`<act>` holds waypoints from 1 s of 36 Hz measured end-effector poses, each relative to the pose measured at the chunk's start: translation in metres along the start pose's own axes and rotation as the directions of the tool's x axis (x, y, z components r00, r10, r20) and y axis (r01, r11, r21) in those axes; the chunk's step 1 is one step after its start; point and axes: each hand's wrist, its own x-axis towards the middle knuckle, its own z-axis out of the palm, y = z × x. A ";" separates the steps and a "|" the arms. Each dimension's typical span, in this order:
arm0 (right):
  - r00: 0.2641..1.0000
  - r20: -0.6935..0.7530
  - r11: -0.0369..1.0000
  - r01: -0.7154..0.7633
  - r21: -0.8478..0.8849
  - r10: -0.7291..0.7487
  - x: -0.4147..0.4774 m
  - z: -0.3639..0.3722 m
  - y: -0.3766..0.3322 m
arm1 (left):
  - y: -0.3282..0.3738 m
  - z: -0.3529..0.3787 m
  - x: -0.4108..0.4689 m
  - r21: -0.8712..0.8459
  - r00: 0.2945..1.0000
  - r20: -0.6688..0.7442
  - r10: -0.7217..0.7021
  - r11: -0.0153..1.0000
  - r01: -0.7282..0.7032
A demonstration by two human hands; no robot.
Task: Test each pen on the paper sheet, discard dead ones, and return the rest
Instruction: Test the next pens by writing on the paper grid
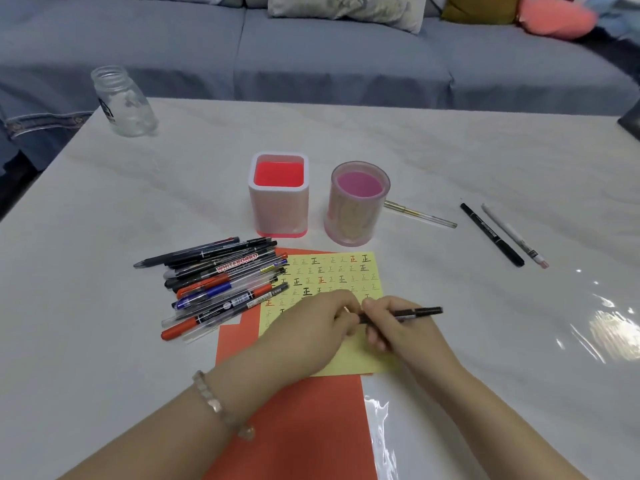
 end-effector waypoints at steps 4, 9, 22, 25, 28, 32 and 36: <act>0.994 -0.105 0.986 0.001 -0.167 -0.019 0.039 -0.014 -0.003 | -0.014 -0.006 -0.001 0.289 0.936 -0.340 0.092 0.957 0.011; 0.897 -0.227 0.713 0.126 -0.689 -0.378 0.111 -0.063 -0.016 | -0.038 -0.026 -0.011 0.268 0.827 -0.545 0.133 0.963 0.022; 0.905 -0.274 0.489 -0.087 -0.868 -0.325 0.137 -0.078 0.010 | -0.106 -0.049 -0.035 0.490 0.725 -0.642 0.250 0.861 0.138; 0.907 -0.305 0.661 -0.041 -0.750 -0.291 0.107 -0.073 0.012 | -0.116 -0.053 -0.041 0.531 0.710 -0.664 0.234 0.817 0.227; 0.901 -0.321 0.742 0.003 -0.670 -0.294 0.074 -0.070 0.012 | -0.125 -0.051 -0.043 0.501 0.699 -0.694 0.170 0.813 0.299; 0.892 -0.310 0.777 0.067 -0.626 -0.327 0.039 -0.059 0.014 | -0.123 -0.048 -0.039 0.470 0.697 -0.701 0.152 0.834 0.290; 0.912 -0.190 0.801 0.200 -0.565 -0.362 0.013 -0.038 0.008 | -0.105 -0.044 -0.036 0.453 0.698 -0.682 0.216 0.875 0.172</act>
